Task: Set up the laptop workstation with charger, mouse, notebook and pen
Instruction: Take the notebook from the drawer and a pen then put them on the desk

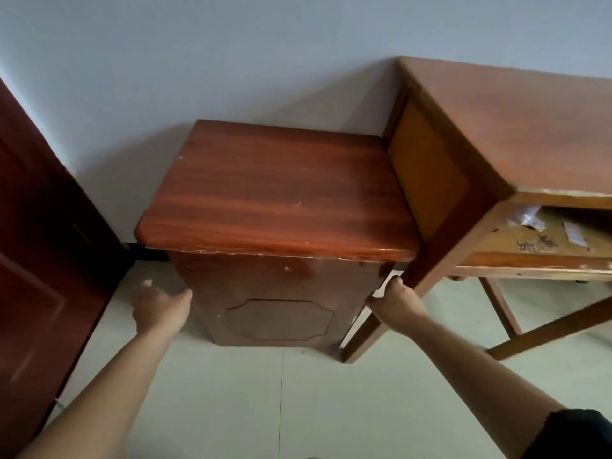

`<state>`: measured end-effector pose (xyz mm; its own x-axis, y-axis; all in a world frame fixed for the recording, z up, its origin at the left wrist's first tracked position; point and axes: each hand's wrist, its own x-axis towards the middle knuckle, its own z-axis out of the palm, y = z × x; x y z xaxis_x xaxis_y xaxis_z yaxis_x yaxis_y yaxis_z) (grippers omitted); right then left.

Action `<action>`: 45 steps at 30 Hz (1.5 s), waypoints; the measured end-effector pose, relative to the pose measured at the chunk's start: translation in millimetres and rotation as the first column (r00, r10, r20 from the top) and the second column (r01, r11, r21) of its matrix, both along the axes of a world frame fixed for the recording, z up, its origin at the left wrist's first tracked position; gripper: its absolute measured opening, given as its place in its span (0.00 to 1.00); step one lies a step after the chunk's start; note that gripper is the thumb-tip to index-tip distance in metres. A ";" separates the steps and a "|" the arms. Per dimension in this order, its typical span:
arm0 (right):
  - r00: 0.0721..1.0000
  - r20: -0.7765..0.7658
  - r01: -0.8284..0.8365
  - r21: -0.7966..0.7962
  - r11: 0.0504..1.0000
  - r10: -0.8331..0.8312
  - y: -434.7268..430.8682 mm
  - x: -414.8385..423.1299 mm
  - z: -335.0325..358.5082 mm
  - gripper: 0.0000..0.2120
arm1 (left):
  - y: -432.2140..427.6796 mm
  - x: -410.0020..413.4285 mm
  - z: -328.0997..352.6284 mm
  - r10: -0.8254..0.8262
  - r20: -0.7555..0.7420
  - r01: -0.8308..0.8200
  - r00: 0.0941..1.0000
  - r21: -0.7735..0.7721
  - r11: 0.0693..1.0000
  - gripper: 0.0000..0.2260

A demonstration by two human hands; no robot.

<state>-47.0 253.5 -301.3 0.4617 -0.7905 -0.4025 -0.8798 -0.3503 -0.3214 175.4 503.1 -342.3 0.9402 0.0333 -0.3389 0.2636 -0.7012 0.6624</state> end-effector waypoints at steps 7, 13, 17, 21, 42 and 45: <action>0.964 0.250 0.127 -0.127 0.984 -0.093 -0.1 11.1 -25.8 0.24 | -19.8 -2.9 -17.7 -0.039 0.085 0.057 0.996 -0.226 0.972 0.24; 0.889 0.395 0.277 -0.066 0.958 -0.230 12.5 13.6 -15.8 0.27 | -12.6 -11.5 7.6 -0.117 0.066 0.134 0.991 -0.386 0.913 0.24; 0.886 0.416 0.263 -0.089 0.961 -0.204 14.0 14.8 -3.6 0.23 | -8.4 -5.4 25.7 -0.229 -0.018 0.206 0.973 -0.378 0.903 0.24; 0.870 0.428 0.312 -0.097 0.945 -0.244 24.0 16.3 0.5 0.27 | -3.7 9.8 25.4 -0.308 0.055 0.313 0.950 -0.222 0.924 0.19; 0.795 0.558 0.340 -0.082 0.937 -0.239 28.0 -10.5 -9.3 0.20 | 24.0 5.0 14.3 -0.366 0.214 0.388 0.906 -0.070 0.919 0.35; 0.730 0.630 0.414 -0.098 0.905 -0.265 40.5 -17.0 -15.1 0.15 | 32.7 -9.3 8.6 -0.284 0.276 0.327 0.918 -0.123 0.937 0.30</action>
